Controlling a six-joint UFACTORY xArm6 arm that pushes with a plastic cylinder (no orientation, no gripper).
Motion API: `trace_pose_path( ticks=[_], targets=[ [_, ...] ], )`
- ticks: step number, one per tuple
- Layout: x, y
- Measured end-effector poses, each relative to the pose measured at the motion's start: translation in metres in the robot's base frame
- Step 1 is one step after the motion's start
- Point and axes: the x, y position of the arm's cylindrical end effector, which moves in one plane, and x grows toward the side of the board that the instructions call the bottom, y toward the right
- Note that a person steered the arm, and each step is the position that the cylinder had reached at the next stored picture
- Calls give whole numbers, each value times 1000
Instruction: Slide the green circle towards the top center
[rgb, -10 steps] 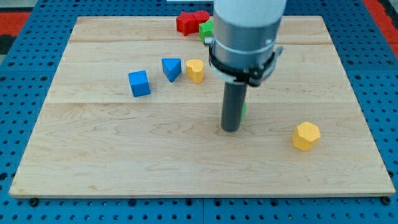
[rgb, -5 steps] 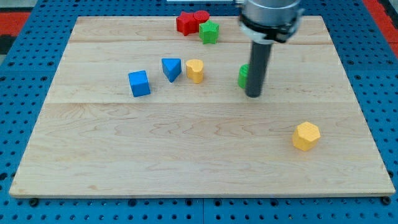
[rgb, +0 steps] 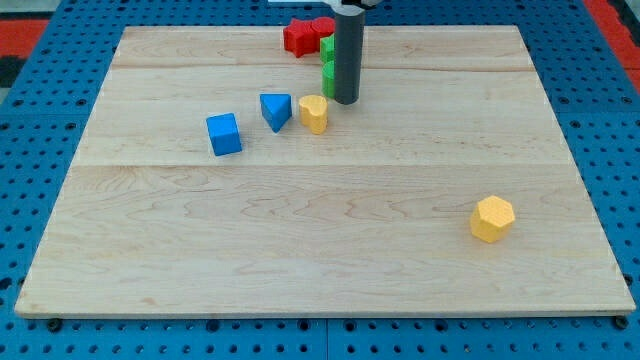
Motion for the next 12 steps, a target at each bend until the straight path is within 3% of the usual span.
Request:
trace_pose_path(
  ticks=[2, 5, 7, 10, 12],
  targets=[
    [-30, 14],
    [-40, -32],
    [2, -61],
    [-48, -68],
    [-52, -68]
  ],
)
